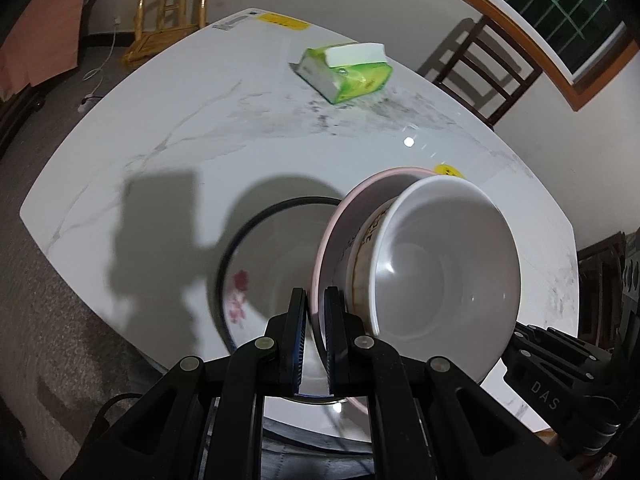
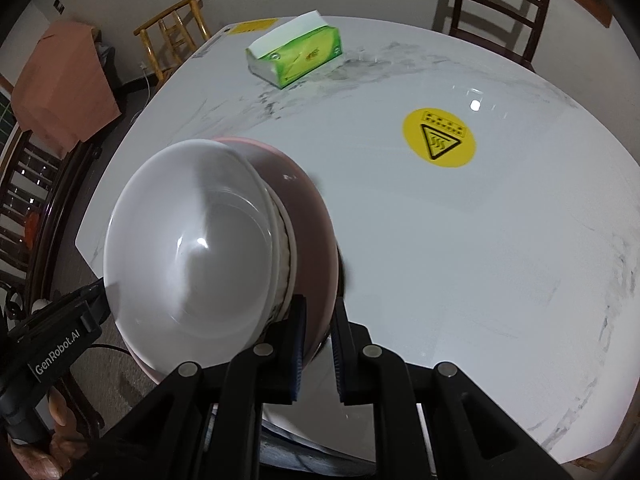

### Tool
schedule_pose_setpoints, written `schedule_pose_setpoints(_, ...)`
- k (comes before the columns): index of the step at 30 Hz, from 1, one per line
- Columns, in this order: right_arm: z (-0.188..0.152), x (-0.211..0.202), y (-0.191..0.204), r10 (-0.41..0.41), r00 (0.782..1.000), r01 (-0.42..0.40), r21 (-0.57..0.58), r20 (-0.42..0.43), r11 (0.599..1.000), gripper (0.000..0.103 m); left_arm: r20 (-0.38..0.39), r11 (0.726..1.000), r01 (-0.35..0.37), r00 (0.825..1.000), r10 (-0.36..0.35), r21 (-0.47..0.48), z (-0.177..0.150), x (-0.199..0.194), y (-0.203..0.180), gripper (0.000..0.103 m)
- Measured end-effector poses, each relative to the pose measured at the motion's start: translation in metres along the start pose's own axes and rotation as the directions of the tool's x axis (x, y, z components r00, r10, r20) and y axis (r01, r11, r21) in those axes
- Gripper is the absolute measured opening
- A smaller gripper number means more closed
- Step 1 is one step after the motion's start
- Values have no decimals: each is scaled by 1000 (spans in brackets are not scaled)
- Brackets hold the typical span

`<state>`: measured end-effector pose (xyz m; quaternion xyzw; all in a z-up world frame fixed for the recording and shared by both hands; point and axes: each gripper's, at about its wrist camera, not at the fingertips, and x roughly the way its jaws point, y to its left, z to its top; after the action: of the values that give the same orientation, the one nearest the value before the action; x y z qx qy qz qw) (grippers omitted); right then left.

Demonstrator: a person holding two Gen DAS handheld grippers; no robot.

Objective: Organize plates and bowls
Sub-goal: 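Carry the pink bowl stack with both tools over the plate stack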

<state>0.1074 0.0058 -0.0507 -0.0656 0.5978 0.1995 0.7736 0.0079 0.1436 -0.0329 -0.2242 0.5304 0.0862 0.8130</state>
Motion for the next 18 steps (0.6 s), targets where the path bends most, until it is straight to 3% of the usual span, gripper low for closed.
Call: schedule_pose_setpoints(18, 5, 32, 27, -2, 999, 0, -31, -54, 1000, 12, -29, 999, -26, 999, 25, -32, 2, 18, 36, 5)
